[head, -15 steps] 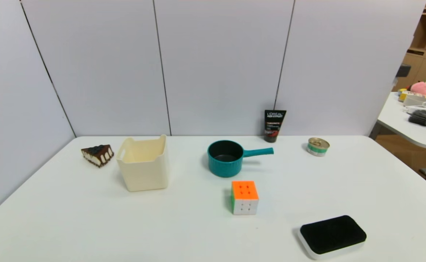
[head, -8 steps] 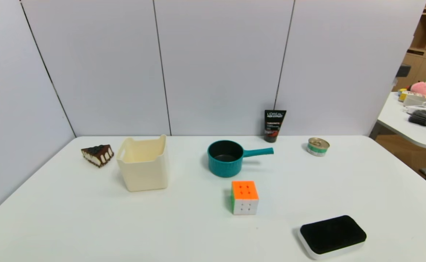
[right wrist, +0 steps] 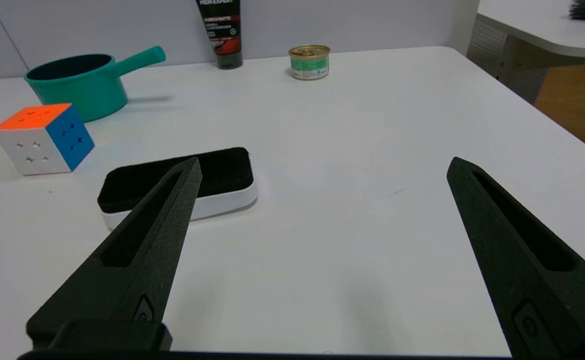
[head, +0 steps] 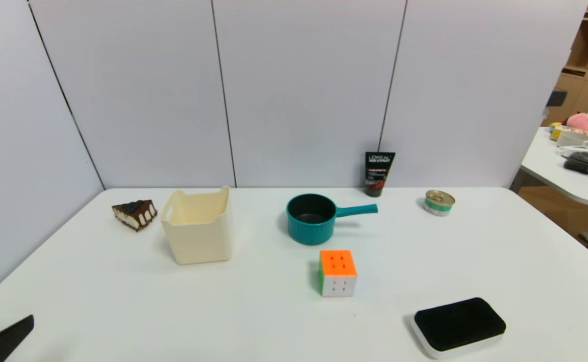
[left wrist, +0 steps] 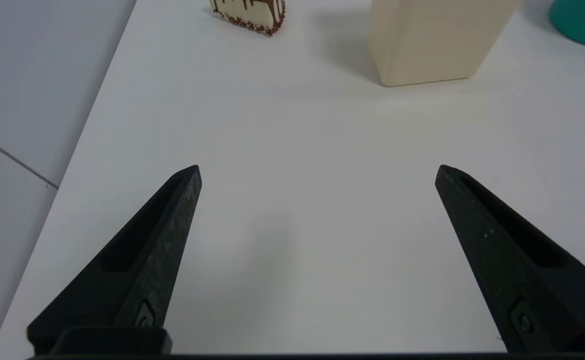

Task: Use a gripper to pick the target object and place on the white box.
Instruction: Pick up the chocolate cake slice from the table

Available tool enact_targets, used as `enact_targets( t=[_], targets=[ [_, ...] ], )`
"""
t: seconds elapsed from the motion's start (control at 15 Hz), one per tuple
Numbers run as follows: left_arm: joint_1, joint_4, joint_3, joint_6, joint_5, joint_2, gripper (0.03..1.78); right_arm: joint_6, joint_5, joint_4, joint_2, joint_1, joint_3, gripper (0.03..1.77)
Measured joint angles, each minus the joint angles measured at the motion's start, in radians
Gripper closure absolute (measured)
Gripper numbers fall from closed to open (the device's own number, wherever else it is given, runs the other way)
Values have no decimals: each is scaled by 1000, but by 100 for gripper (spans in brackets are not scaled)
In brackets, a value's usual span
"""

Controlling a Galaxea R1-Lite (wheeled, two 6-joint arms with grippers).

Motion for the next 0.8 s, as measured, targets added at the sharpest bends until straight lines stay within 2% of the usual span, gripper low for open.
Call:
enact_targets(
  t=[0.33,0.8],
  targets=[
    [0,87,-298,77,-1,368,12,0,0,0,0,0,0,10],
    [9,94,-575,85,1,776,12,0,0,0,0,0,0,10]
  ],
)
